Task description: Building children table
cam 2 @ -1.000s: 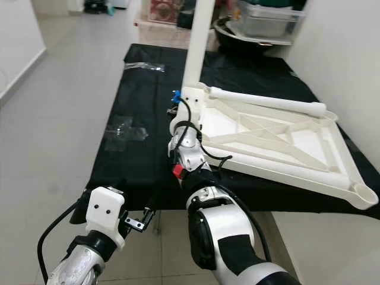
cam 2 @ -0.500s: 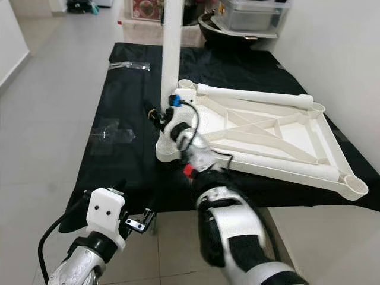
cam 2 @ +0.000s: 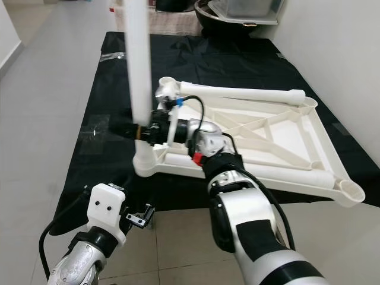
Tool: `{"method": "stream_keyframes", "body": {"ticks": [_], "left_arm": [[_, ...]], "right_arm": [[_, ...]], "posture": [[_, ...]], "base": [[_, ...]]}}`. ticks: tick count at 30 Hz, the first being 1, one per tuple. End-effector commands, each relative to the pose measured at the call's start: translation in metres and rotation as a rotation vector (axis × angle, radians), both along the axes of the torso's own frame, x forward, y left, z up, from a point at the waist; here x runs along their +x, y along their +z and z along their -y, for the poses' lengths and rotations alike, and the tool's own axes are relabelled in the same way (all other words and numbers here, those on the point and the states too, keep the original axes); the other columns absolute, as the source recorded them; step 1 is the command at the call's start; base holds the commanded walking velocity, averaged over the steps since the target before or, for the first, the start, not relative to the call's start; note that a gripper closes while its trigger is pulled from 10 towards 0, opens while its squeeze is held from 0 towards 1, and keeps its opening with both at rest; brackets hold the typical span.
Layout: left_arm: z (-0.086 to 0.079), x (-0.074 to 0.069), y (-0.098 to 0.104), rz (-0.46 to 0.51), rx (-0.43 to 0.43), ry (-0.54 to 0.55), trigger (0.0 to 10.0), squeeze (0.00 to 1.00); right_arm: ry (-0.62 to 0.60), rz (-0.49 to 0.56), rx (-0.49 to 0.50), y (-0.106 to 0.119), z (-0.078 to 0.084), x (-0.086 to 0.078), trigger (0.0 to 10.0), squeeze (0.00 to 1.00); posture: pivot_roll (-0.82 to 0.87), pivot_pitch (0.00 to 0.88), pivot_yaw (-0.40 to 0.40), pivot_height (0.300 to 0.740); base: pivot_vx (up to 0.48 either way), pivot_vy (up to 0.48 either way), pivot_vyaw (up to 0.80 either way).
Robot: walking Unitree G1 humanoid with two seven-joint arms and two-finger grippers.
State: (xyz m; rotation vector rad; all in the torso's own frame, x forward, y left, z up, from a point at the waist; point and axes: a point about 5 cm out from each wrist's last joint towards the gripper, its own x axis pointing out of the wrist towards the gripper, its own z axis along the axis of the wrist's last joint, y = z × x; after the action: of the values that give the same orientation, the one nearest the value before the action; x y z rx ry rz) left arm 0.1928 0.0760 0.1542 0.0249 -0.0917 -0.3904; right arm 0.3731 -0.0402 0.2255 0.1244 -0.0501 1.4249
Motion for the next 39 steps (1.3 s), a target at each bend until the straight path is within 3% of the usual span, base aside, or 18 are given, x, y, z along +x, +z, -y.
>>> {"method": "stream_keyframes", "body": {"ticks": [1,5,7,8,11,12,13,14,15,18,22,26,29,30,32,33,38,39], "left_arm": [[0.000,-0.001,-0.002,-0.019,0.004,0.003,10.0,0.00],[0.000,-0.001,-0.003,-0.020,0.003,0.004,10.0,0.00],[0.000,0.000,-0.003,-0.020,0.001,0.004,10.0,0.00],[0.000,0.000,-0.003,-0.020,0.001,0.004,10.0,0.00],[0.000,0.000,-0.003,-0.020,0.000,0.002,10.0,0.00],[0.000,0.000,-0.003,-0.020,0.000,0.002,10.0,0.00],[0.000,0.000,-0.002,-0.019,-0.001,0.001,10.0,0.00],[0.001,0.000,-0.003,-0.019,-0.001,0.001,10.0,0.00],[0.001,0.000,-0.003,-0.019,-0.001,0.001,10.0,0.00],[0.001,0.001,-0.003,-0.019,0.001,-0.001,10.0,0.00],[0.001,0.001,-0.003,-0.018,0.002,-0.001,10.0,0.00],[0.001,0.001,-0.004,-0.019,0.003,-0.001,10.0,0.00],[0.001,0.000,-0.004,-0.019,0.003,-0.001,10.0,0.00],[0.001,0.000,-0.004,-0.019,0.003,-0.002,10.0,0.00],[0.001,0.000,-0.005,-0.020,0.003,-0.002,10.0,0.00],[0.001,0.000,-0.005,-0.020,0.002,-0.002,10.0,0.00],[0.001,-0.001,-0.005,-0.021,0.001,-0.002,10.0,0.00],[0.001,-0.001,-0.005,-0.022,0.001,-0.001,10.0,0.00]], "right_arm": [[0.001,0.014,0.005,0.004,-0.010,-0.001,0.0,0.00],[-0.055,0.027,0.031,0.006,-0.009,0.002,0.0,0.00],[-0.282,0.030,0.025,0.005,-0.008,0.012,0.0,0.00],[-0.282,0.030,0.025,0.005,-0.008,0.012,0.0,0.00],[-0.677,-0.030,-0.035,-0.005,0.001,0.027,0.0,0.00],[-0.677,-0.030,-0.035,-0.005,0.001,0.027,0.0,0.00],[-0.983,-0.094,-0.096,-0.018,0.019,0.035,0.0,0.00],[-1.141,-0.123,-0.115,-0.026,0.030,0.037,0.0,0.00],[-1.141,-0.123,-0.115,-0.026,0.030,0.037,0.0,0.00],[-1.347,-0.136,-0.089,-0.036,0.040,0.034,0.0,0.00],[-1.415,-0.198,-0.060,-0.043,0.039,0.030,0.0,0.00],[-1.589,-0.282,-0.028,-0.050,0.037,0.022,0.0,0.00],[-1.602,-0.277,-0.008,-0.046,0.030,0.021,0.0,0.00],[-1.584,-0.275,0.016,-0.042,0.027,0.021,10.0,0.00],[-1.555,-0.240,0.053,-0.036,0.026,0.022,10.0,0.00],[-1.534,-0.194,0.082,-0.030,0.029,0.023,10.0,1.00],[-1.470,-0.073,0.128,-0.016,0.041,0.026,10.0,1.00],[-1.377,-0.067,0.154,-0.012,0.039,0.028,10.0,0.00]], "posture": [[0.12,0.112,-0.104,0.740],[0.12,0.110,-0.102,0.740],[0.11,0.110,-0.102,0.740],[0.11,0.110,-0.102,0.740],[0.11,0.109,-0.102,0.740],[0.11,0.109,-0.102,0.740],[0.11,0.109,-0.100,0.740],[0.11,0.107,-0.096,0.740],[0.11,0.107,-0.096,0.740],[0.11,0.105,-0.097,0.740],[0.11,0.103,-0.100,0.740],[0.11,0.097,-0.101,0.740],[0.11,0.095,-0.101,0.740],[0.11,0.090,-0.099,0.740],[0.11,0.088,-0.098,0.740],[0.11,0.083,-0.098,0.740],[0.10,0.077,-0.099,0.740],[0.11,0.073,-0.098,0.740]], "base": [[0.000,0.000,0.00],[0.000,0.000,0.00],[0.000,0.000,0.00],[0.000,0.000,0.00],[0.000,0.000,0.00],[0.000,0.000,0.00],[0.000,0.000,0.00],[0.000,0.000,0.00],[0.000,0.000,0.00],[0.000,0.000,0.00],[0.000,0.000,0.00],[0.000,0.000,0.00],[0.000,0.000,0.00],[0.000,0.000,0.00],[0.000,0.000,0.00],[0.000,0.000,0.00],[0.000,0.000,0.00],[0.000,0.000,0.00]]}}
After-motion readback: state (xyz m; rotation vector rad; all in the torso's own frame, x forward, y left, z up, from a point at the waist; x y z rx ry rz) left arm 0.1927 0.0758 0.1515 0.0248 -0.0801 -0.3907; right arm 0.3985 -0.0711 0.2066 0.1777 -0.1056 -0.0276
